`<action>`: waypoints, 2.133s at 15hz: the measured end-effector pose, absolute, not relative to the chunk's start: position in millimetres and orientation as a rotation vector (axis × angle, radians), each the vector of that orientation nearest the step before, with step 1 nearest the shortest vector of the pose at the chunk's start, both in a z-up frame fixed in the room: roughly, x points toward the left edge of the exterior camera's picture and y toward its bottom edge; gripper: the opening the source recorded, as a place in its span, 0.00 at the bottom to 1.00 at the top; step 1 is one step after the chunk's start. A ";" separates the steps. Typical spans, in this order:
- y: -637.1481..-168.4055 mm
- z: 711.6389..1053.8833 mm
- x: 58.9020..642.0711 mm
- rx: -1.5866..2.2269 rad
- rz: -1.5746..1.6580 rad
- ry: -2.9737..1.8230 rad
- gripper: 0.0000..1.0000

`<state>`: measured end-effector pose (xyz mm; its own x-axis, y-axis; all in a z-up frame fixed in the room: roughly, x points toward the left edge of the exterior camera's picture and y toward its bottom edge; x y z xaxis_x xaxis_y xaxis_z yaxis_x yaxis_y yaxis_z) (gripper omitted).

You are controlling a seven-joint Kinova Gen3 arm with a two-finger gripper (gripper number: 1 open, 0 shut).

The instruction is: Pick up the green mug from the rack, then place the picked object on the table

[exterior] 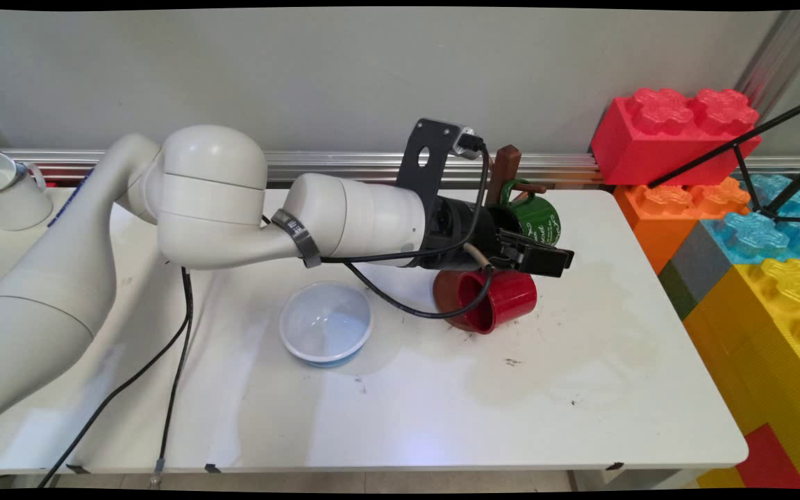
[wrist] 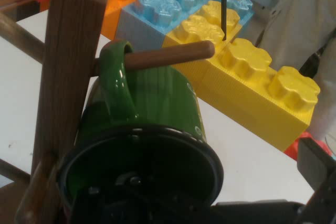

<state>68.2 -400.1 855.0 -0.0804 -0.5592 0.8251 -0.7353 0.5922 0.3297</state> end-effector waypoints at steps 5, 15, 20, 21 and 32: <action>-403.3 849.0 65.3 1.084 0.192 -1.727 0.00; -403.0 846.1 69.2 1.122 0.174 -1.694 0.00; -399.1 849.0 72.7 1.128 0.154 -1.682 0.00; -398.6 849.8 73.4 1.129 0.151 -1.679 0.00; -397.1 866.5 70.7 1.097 0.105 -1.635 0.00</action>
